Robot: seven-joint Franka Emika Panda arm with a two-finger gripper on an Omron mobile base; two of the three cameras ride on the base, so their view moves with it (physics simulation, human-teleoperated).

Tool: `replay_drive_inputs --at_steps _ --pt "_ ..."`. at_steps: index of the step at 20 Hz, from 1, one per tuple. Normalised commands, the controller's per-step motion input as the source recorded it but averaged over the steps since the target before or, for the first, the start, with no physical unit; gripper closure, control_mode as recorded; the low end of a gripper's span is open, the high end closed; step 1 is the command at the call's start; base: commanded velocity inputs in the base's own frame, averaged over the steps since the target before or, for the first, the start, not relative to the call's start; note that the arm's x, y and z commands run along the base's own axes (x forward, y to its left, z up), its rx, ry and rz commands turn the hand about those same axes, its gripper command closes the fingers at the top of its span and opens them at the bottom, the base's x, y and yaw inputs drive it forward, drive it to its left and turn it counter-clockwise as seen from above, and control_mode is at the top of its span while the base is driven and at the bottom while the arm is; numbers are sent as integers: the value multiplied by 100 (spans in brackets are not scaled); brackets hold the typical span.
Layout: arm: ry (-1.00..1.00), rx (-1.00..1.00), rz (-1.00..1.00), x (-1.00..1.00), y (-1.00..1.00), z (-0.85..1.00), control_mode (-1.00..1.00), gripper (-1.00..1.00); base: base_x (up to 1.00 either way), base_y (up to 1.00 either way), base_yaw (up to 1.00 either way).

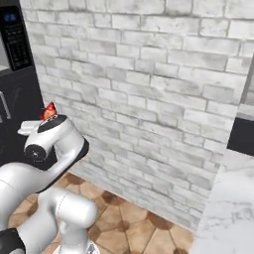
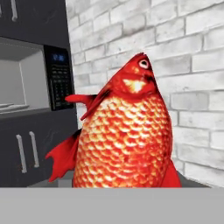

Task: Transport the fish from the fridge to the microwave and turn on the microwave.

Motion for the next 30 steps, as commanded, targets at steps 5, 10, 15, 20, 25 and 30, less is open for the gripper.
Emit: replay_drive_inputs --at_steps 5,10,15,20,25,30 --pt "0 0 0 0 0 0 100 100 49 0 30" --pt "0 0 0 0 0 0 100 100 48 0 40" --pt "0 0 0 0 0 0 100 100 51 -2 42" --pt "0 0 0 0 0 0 100 100 59 -8 43" --pt "0 0 0 0 0 0 100 100 71 -29 38" --pt "0 0 0 0 0 0 100 100 74 -29 37"
